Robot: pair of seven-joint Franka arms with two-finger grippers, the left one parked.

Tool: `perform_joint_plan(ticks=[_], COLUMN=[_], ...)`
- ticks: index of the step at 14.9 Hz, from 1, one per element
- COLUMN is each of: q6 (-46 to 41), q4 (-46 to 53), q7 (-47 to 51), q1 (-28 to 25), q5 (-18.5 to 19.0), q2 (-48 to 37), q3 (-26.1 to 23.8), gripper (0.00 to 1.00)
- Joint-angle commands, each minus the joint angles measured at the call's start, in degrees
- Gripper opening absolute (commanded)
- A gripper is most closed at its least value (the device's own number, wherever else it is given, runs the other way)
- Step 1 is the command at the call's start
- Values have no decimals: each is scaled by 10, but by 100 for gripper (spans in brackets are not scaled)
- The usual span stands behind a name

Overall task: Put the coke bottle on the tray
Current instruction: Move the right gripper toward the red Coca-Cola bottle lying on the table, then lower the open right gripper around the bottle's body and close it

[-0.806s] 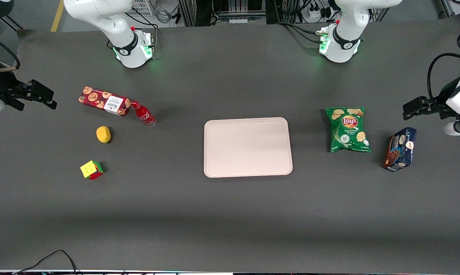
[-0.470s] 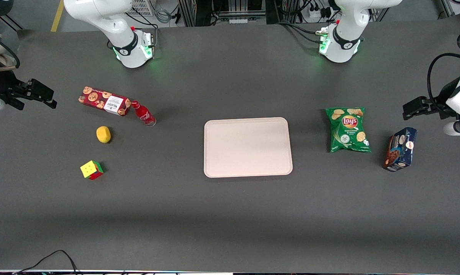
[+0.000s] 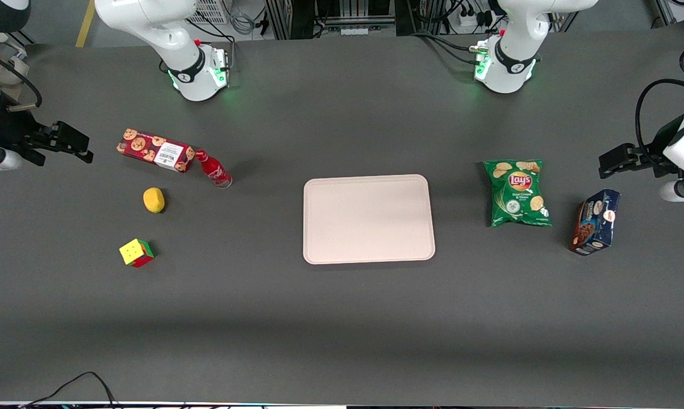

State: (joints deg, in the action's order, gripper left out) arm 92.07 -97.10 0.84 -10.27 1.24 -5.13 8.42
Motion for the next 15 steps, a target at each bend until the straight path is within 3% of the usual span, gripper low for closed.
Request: perform_joint_plan(ticks=[1,7,15], q6=[10,219,358], q4=[-39,-334,-493], q7=[-5,101,114], q1=[-6,-6,-6], q5=[0,-2,-27], q2=[-3,-132,-143], q3=[-10,-96,-143], gripper=[100,100,100])
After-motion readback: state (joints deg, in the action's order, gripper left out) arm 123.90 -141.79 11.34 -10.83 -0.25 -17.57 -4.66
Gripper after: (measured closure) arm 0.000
